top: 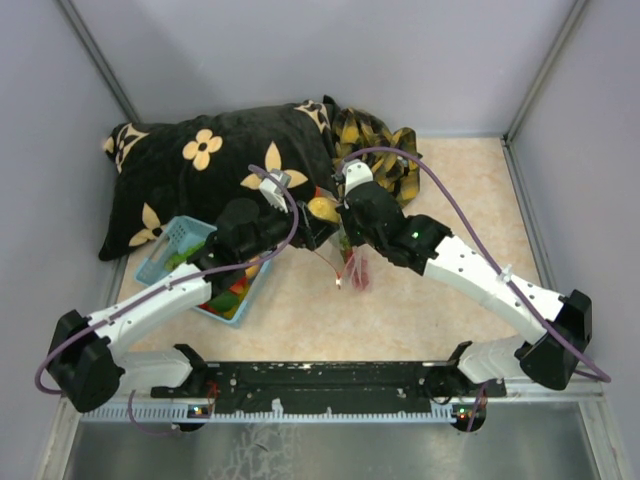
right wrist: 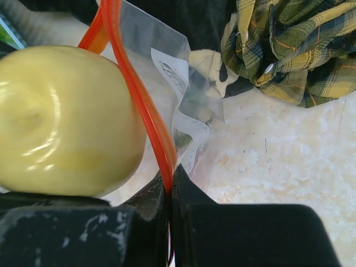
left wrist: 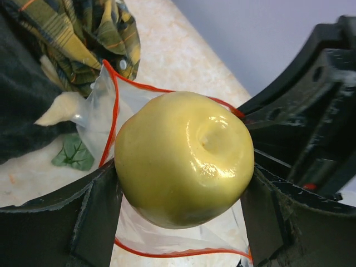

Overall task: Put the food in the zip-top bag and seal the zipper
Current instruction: Place the fake fruit in the zipper food storage bag.

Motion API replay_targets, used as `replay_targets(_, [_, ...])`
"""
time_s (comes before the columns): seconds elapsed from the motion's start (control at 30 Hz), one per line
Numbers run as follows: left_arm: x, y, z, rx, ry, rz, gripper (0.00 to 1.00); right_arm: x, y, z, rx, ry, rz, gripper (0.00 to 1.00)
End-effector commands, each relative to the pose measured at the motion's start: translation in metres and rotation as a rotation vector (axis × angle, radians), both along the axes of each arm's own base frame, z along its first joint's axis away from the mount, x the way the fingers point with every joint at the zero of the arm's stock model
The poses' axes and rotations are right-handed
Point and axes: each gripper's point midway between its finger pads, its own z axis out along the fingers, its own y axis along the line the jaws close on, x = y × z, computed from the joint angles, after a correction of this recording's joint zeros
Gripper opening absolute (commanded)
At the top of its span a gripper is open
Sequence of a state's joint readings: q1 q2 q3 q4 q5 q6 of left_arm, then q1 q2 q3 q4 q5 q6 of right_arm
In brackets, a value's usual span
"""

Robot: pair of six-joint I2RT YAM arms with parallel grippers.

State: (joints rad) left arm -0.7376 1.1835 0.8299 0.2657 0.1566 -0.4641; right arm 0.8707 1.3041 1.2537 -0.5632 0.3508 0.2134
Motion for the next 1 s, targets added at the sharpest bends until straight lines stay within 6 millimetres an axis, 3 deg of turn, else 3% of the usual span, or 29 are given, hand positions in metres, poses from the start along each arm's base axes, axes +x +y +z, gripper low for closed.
replay_targets(0.0, [0.008,-0.005,-0.003,0.072,-0.009,0.017,0.64,0.003,0.013,0.036,0.092,-0.062,0.019,0.0])
replay_targets(0.13, [0.012,-0.004,-0.011,0.116,0.009,0.04,0.7,0.003,0.014,0.035,0.094,-0.062,0.02,0.0])
replay_targets(0.23, [0.012,-0.003,-0.013,0.136,0.014,0.043,0.87,0.003,0.015,0.035,0.098,-0.063,0.023,0.0])
replay_targets(0.53, [0.009,0.0,0.003,0.121,0.002,0.047,0.98,0.002,0.015,0.035,0.099,-0.062,0.027,0.0])
replay_targets(0.77, [0.002,0.011,0.02,0.109,0.028,0.074,0.99,0.002,0.018,0.034,0.106,-0.061,0.032,0.0])
replay_targets(0.97, [-0.005,0.042,0.016,0.192,0.104,0.177,0.98,0.003,0.018,0.032,0.105,-0.059,0.033,0.0])
